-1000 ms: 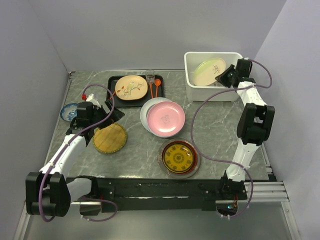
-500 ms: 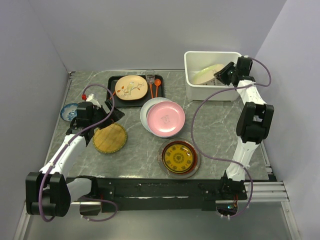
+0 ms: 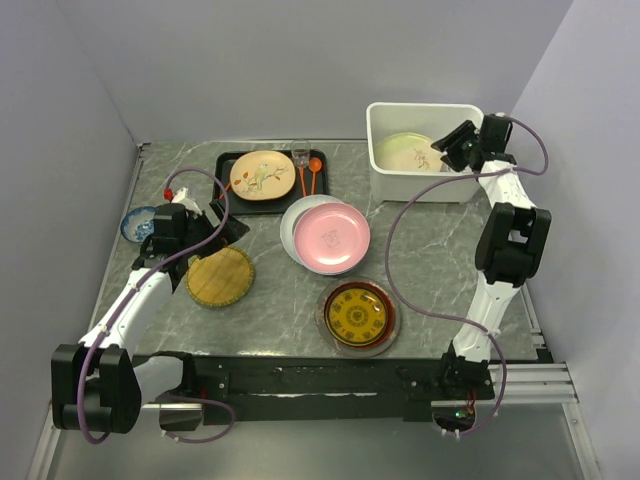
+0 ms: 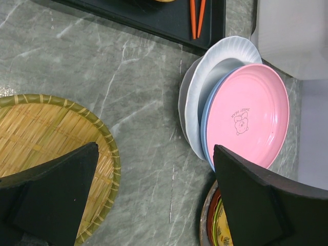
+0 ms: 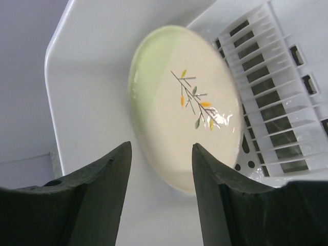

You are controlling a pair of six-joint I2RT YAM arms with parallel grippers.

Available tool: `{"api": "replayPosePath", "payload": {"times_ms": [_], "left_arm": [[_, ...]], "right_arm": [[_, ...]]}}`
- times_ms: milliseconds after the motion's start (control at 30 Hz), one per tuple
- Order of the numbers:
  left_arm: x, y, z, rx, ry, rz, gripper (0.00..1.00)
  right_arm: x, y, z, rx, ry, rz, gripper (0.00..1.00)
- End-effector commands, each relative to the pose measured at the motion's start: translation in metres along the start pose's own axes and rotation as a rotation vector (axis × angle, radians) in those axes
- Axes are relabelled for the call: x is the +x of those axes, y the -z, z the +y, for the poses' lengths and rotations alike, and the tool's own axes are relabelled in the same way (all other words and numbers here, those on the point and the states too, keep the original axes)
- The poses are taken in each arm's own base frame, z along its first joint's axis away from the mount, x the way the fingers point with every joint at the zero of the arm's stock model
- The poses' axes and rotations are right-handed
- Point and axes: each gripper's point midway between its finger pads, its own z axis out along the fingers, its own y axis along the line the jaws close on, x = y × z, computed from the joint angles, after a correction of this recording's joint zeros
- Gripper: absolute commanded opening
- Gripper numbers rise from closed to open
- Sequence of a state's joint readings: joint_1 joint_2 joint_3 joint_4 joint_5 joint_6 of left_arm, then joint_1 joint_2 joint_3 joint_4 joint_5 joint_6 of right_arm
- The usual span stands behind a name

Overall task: Place the plates into the plastic bin on the countertop
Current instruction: Place the plate in the plastic bin, then pick up the plate at the center of the board.

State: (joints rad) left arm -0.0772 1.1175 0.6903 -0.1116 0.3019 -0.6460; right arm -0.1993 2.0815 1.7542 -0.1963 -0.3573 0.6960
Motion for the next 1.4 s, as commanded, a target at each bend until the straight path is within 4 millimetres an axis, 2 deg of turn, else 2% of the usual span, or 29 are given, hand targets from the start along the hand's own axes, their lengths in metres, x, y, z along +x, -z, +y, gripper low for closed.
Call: {"api": "replayPosePath", "payload": {"times_ms": [0,133,367,567,800,967,1067,1167,1200,1267,1333,1367], "left_arm": [[-0.006,0.002,-0.011,0.056,-0.039,-0.027,0.99],[-0.006,0.003,-0.013,0.061,-0.04,-0.027,0.99],[-0.007,0.004,-0.014,0.064,-0.042,-0.03,0.99],[-0.008,0.004,-0.014,0.065,-0.043,-0.029,0.99],[-0.008,0.004,-0.014,0.061,-0.044,-0.03,0.99],[-0.008,0.004,-0.013,0.058,-0.043,-0.028,0.99],[-0.009,0.006,-0.014,0.058,-0.046,-0.034,0.99],[-0.01,0.007,-0.014,0.056,-0.046,-0.038,0.99],[-0.01,0.007,-0.014,0.056,-0.046,-0.038,0.99],[-0.012,0.007,-0.015,0.051,-0.046,-0.041,0.99],[-0.015,0.009,-0.017,0.052,-0.05,-0.044,0.99],[-0.017,0.01,-0.019,0.055,-0.054,-0.051,0.99]], "right_arm": [[-0.021,0.008,-0.001,-0.002,0.012,-0.041,0.61],[-0.023,0.013,-0.001,-0.007,0.01,-0.057,0.63],[-0.035,0.026,0.017,-0.046,0.024,-0.098,0.68],[-0.039,0.04,0.051,-0.147,0.034,-0.109,0.71],[-0.045,0.071,0.099,-0.217,0.101,-0.15,0.76],[-0.034,0.092,0.127,-0.266,0.143,-0.149,0.79],[-0.02,0.102,0.145,-0.285,0.179,-0.14,0.8],[-0.001,0.112,0.164,-0.296,0.233,-0.129,0.82],[0.012,0.112,0.171,-0.302,0.249,-0.113,0.82],[0.017,0.12,0.176,-0.316,0.265,-0.113,0.82],[0.044,0.121,0.187,-0.34,0.287,-0.064,0.82],[0.048,0.126,0.19,-0.35,0.297,-0.061,0.82]]}}
